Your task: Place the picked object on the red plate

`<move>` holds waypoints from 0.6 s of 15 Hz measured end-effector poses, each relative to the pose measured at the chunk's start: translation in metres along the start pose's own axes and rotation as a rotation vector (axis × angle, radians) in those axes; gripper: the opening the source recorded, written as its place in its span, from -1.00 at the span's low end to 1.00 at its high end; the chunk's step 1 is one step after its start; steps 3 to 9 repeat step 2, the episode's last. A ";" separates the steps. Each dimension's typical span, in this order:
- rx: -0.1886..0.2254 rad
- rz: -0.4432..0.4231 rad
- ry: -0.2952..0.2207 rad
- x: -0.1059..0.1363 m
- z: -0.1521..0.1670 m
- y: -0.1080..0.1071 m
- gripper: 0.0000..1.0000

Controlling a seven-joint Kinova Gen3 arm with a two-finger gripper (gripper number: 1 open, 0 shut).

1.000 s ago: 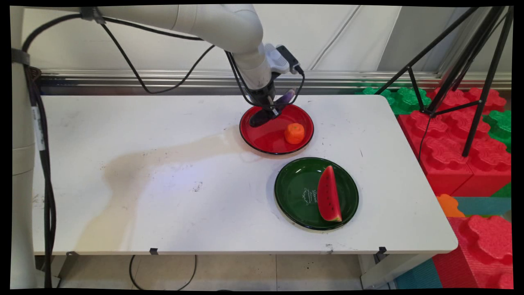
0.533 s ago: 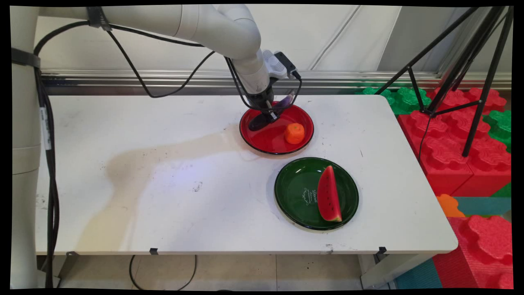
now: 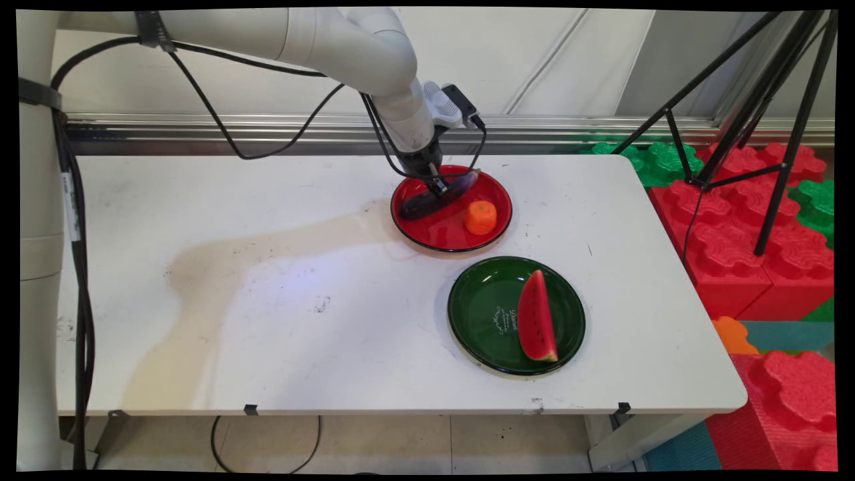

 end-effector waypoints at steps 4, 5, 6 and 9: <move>0.001 0.008 0.011 0.000 -0.002 -0.002 1.00; 0.001 0.008 0.011 0.000 -0.002 -0.002 1.00; 0.001 0.008 0.011 0.000 -0.002 -0.002 1.00; 0.001 0.008 0.011 0.000 -0.002 -0.002 1.00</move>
